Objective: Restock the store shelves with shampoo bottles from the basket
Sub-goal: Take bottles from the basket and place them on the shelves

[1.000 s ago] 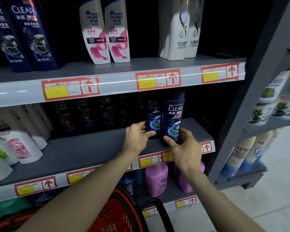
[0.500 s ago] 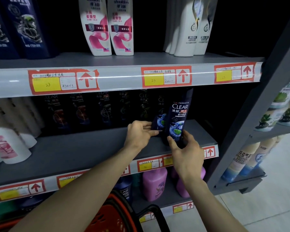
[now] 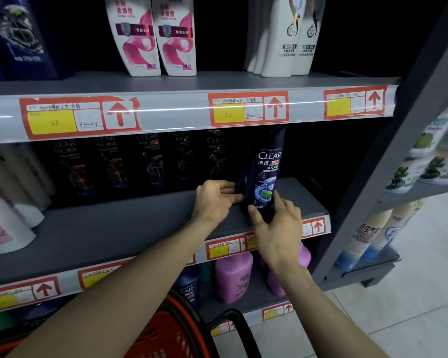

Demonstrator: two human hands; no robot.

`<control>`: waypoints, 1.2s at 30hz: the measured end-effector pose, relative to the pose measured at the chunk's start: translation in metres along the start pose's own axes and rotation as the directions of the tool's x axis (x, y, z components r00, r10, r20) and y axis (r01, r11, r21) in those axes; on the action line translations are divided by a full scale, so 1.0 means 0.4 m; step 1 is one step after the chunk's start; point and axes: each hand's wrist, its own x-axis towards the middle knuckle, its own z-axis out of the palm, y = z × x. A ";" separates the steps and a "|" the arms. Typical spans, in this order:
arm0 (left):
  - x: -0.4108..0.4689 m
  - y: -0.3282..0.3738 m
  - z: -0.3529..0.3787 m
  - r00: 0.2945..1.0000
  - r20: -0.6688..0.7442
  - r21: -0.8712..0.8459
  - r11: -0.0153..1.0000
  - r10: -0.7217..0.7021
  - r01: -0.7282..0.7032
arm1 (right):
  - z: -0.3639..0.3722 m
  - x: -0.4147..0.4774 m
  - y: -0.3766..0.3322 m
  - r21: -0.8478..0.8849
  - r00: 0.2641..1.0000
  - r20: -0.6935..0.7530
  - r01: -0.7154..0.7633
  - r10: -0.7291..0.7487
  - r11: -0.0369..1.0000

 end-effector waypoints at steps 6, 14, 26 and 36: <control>-0.049 0.003 -0.036 1.000 0.025 0.027 1.000 0.015 -0.016 | 0.002 -0.009 -0.005 0.055 0.998 -0.057 -0.023 0.026 0.998; -0.253 0.025 -0.155 0.996 0.042 0.036 0.996 0.078 -0.079 | -0.006 -0.010 -0.008 0.025 0.999 -0.039 0.024 -0.023 0.999; -0.579 0.019 -0.530 1.000 0.030 0.221 0.975 -0.007 0.000 | -0.142 -0.125 -0.165 -0.130 0.953 0.234 0.228 -0.194 0.965; -0.788 -0.091 -0.761 0.996 -0.052 0.342 0.936 -0.074 0.087 | -0.090 -0.476 -0.452 0.078 0.750 0.588 0.321 -0.304 0.944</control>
